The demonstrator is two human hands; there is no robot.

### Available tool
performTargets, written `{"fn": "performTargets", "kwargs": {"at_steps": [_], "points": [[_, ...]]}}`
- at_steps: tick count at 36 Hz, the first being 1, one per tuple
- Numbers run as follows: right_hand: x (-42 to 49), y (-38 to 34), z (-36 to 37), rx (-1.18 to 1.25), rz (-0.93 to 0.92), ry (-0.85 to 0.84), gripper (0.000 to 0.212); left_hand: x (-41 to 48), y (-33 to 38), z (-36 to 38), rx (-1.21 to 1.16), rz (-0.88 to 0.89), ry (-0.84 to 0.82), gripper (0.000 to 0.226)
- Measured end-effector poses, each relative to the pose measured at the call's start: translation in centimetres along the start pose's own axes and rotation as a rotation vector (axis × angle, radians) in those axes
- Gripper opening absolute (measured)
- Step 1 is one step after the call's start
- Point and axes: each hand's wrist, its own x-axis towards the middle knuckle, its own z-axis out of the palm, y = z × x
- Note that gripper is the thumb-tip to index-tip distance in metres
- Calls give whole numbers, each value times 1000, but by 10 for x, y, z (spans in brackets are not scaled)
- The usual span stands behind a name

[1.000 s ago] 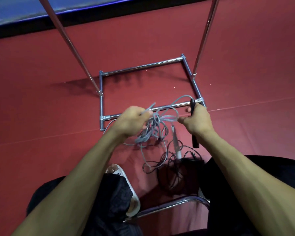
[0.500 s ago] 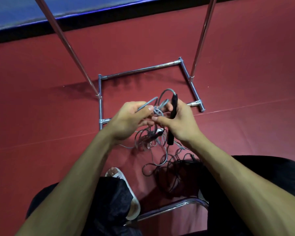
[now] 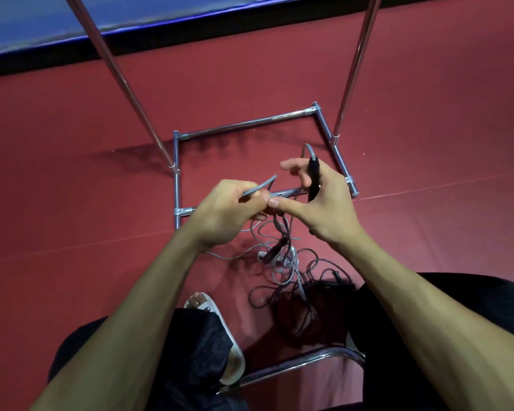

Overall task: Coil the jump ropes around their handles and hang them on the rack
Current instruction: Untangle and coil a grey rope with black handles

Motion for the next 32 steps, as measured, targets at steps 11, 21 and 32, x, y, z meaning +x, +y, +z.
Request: {"fn": "performTargets", "kwargs": {"at_steps": [11,21,32], "points": [[-1,-2,10,36,81,-55,31,-7,7,-2,-198,-72,-15,20],[-4,-1,8,-171,53,162,33,-7,17,-1,-492,-119,114,20],[3,-5,-1,434,229,114,52,-11,27,-10,-796,-119,-1,21]]}}
